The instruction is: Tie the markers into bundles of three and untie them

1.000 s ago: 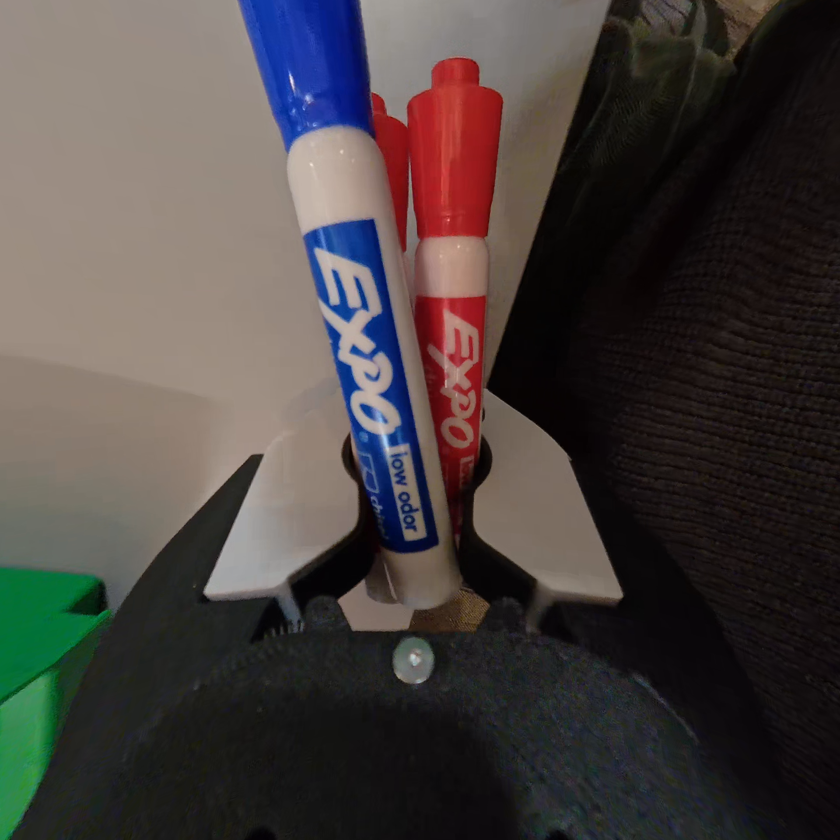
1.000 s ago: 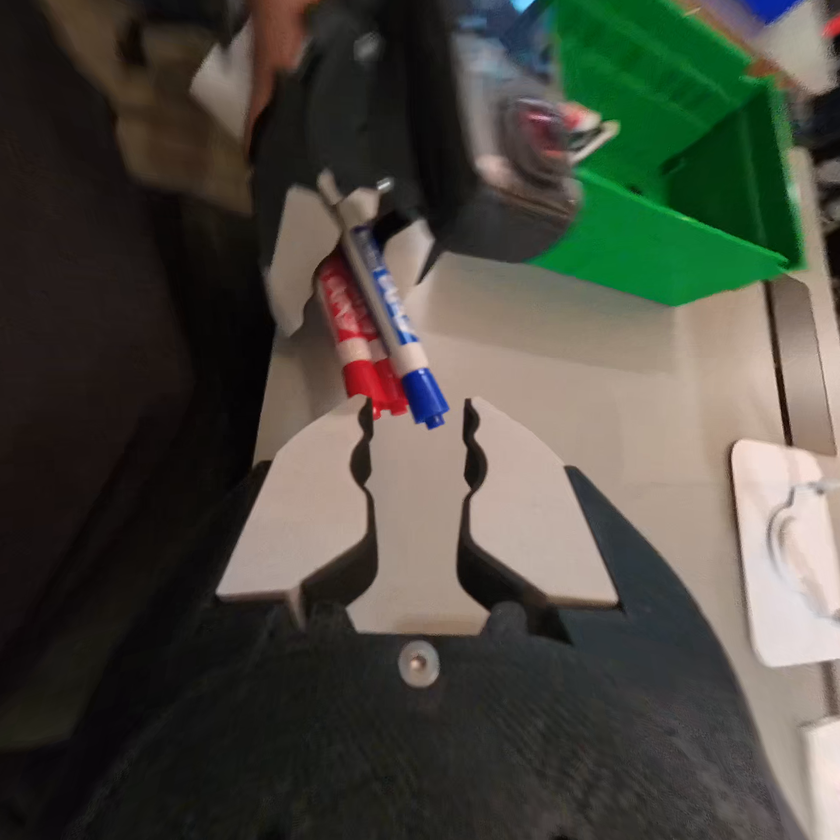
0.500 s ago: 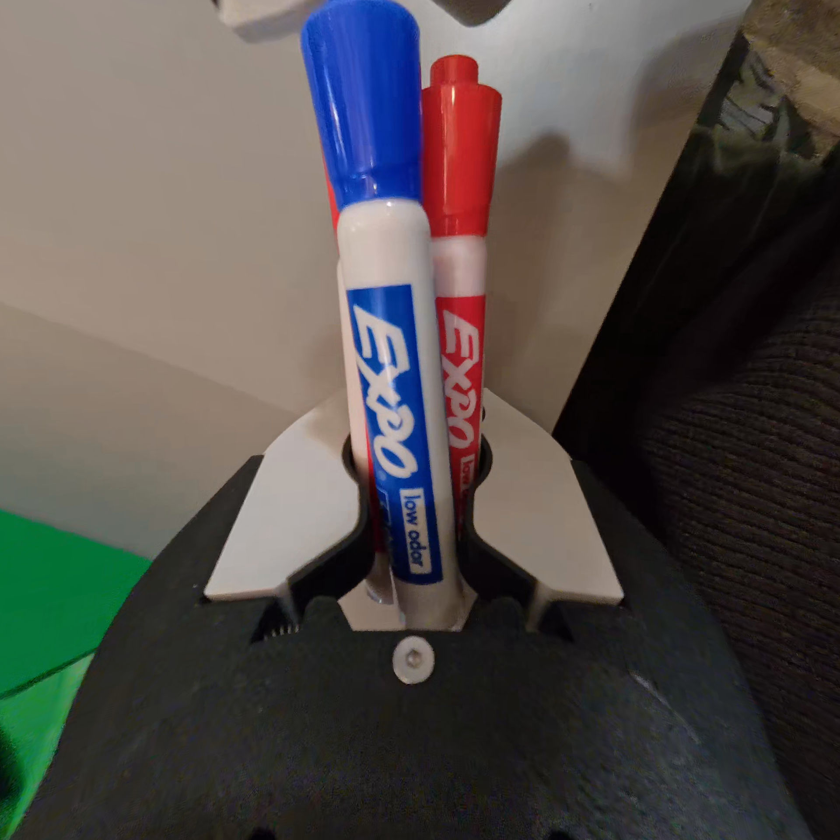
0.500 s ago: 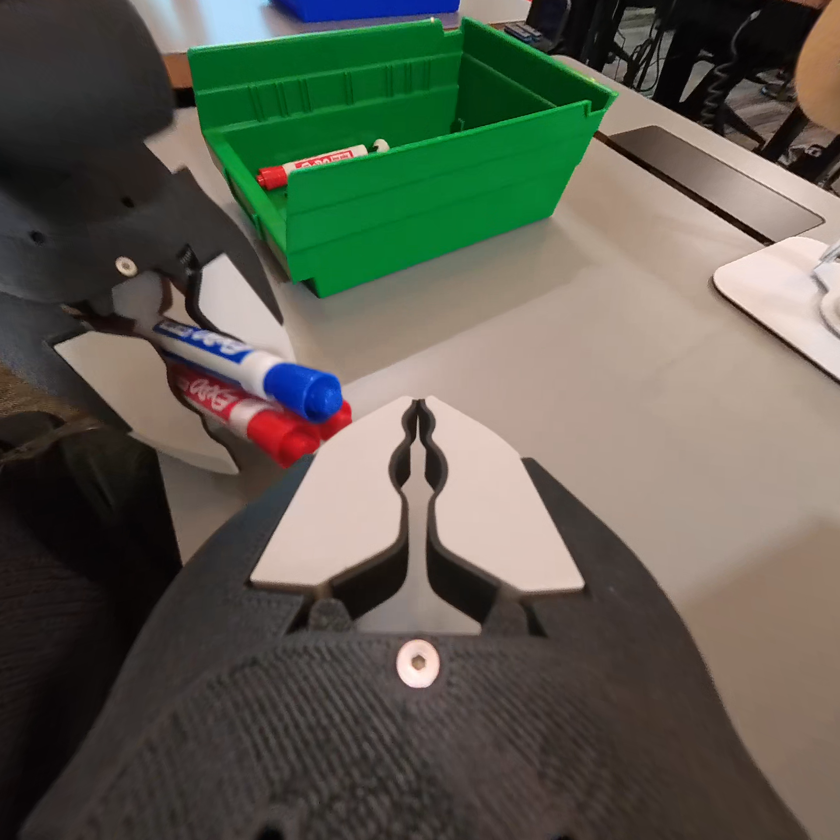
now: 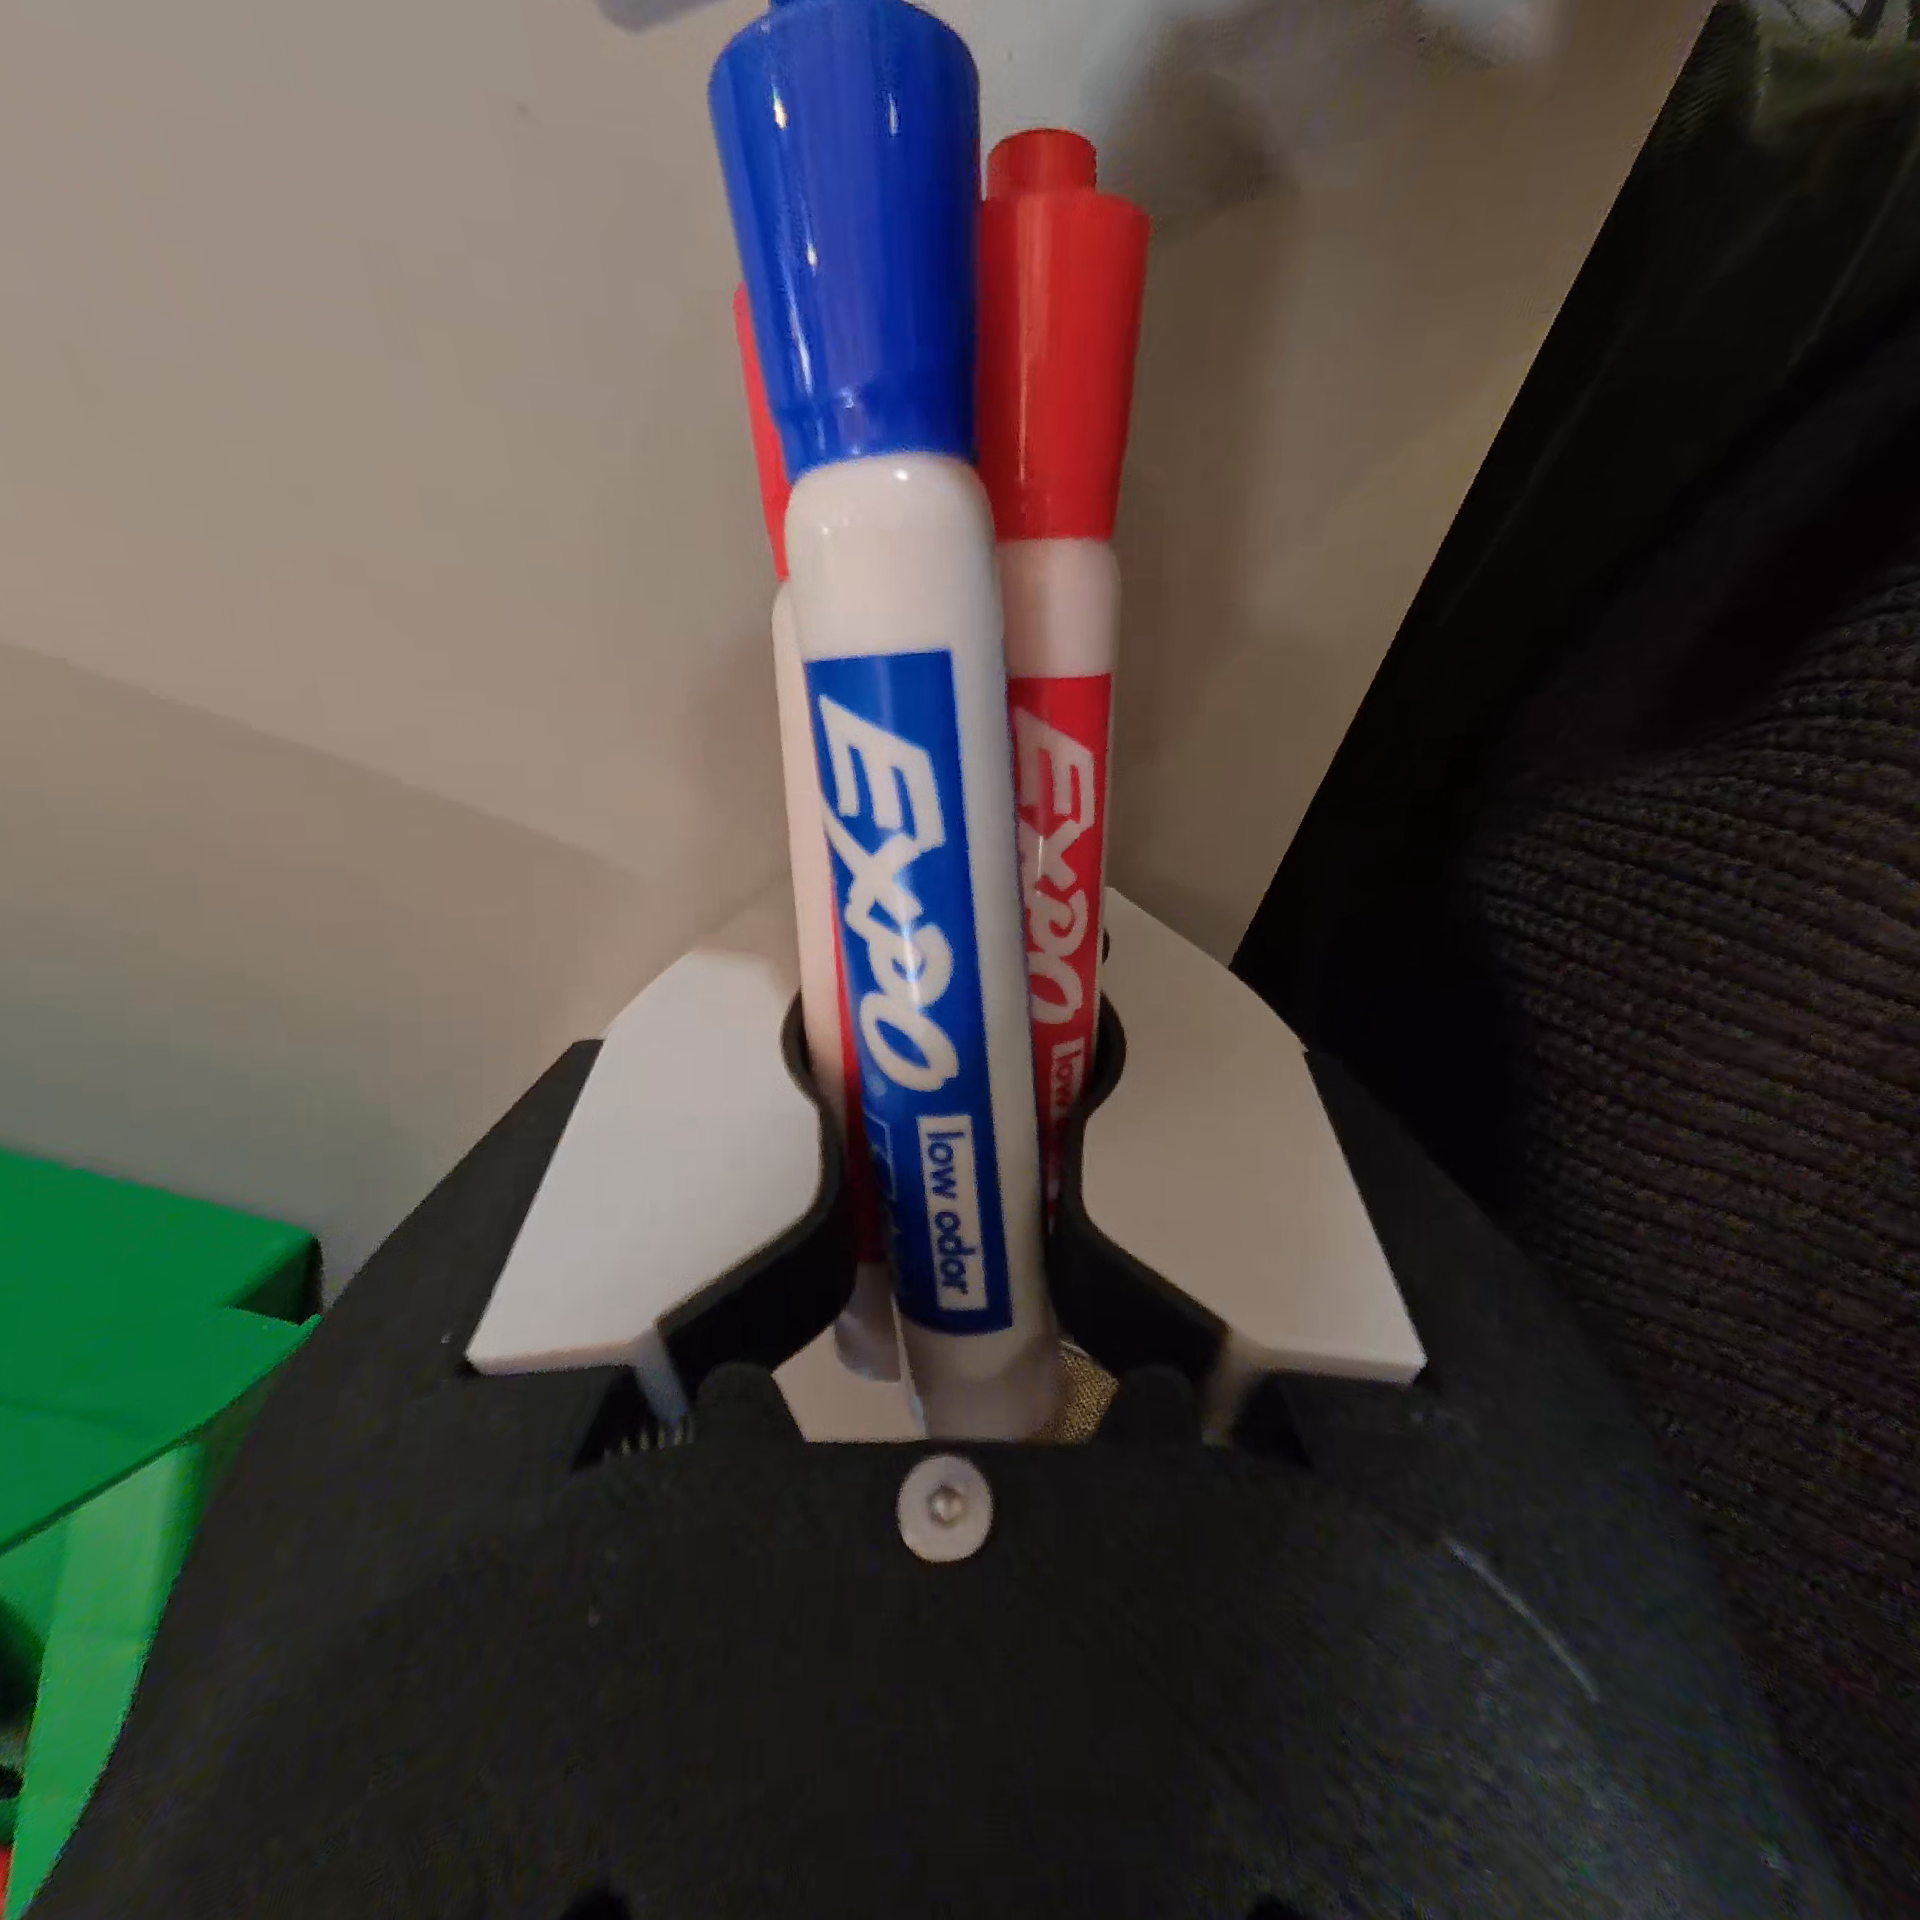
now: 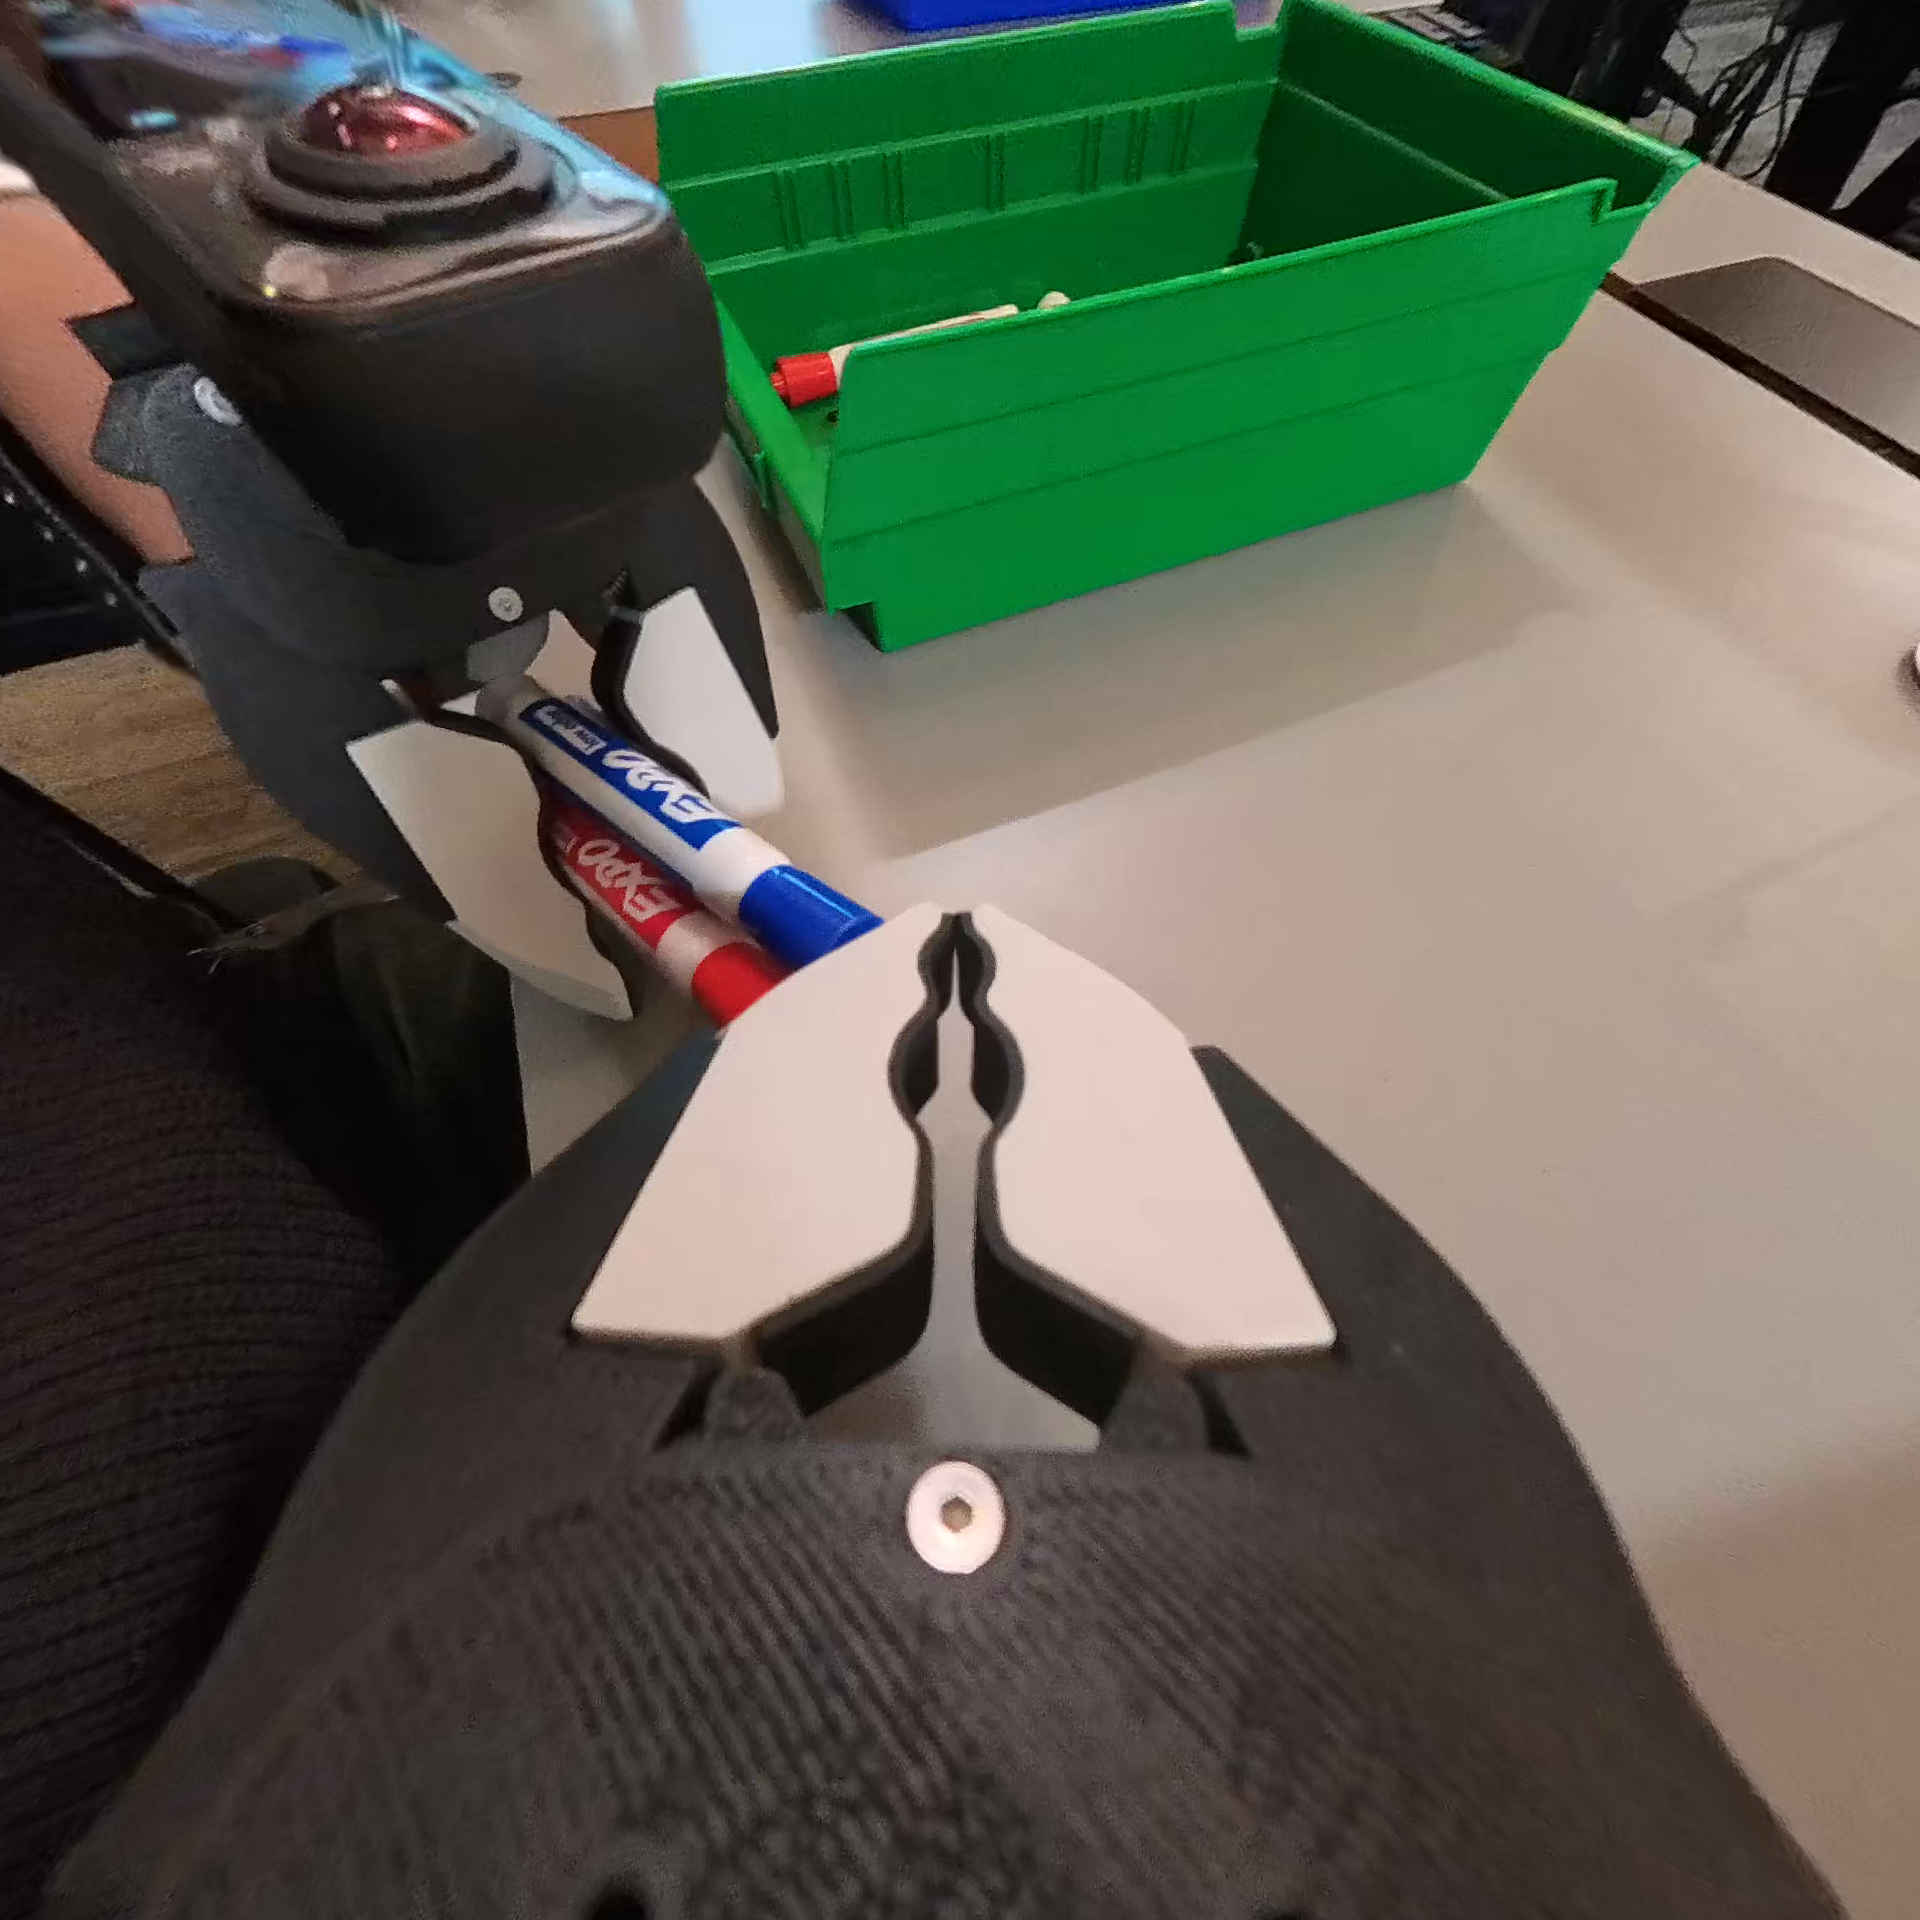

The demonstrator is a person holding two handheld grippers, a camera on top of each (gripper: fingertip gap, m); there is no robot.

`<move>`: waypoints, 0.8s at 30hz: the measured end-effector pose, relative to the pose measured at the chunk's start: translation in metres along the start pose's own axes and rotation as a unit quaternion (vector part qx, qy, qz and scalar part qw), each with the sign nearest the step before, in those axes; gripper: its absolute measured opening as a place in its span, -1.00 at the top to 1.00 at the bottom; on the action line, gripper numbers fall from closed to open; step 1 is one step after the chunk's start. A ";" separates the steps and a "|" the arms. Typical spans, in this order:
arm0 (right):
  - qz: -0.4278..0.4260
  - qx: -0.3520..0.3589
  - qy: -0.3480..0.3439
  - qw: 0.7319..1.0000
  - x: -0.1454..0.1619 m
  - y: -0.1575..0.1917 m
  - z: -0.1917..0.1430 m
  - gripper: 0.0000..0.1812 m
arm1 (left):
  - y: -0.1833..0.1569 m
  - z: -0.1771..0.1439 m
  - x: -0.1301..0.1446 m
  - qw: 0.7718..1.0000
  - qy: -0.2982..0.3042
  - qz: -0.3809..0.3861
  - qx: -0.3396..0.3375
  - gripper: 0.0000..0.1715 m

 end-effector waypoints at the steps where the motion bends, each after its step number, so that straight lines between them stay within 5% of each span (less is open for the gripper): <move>1: -0.004 -0.001 0.002 1.000 0.000 0.001 0.000 1.00 | 0.000 0.000 0.000 1.000 0.001 0.000 -0.001 0.47; 24: -0.017 -0.042 0.001 0.999 0.000 0.012 0.001 1.00 | -0.003 -0.003 0.007 1.000 0.024 0.007 0.006 0.48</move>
Point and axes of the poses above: each gripper's, where its closed fingertips meet, z out along the fingers, x out of its underside, y = z × x across the jaws, the point moved 3 cm from there along -z, back along the fingers, and after that the axes turned 6 degrees about -x, right-handed, at the moved point
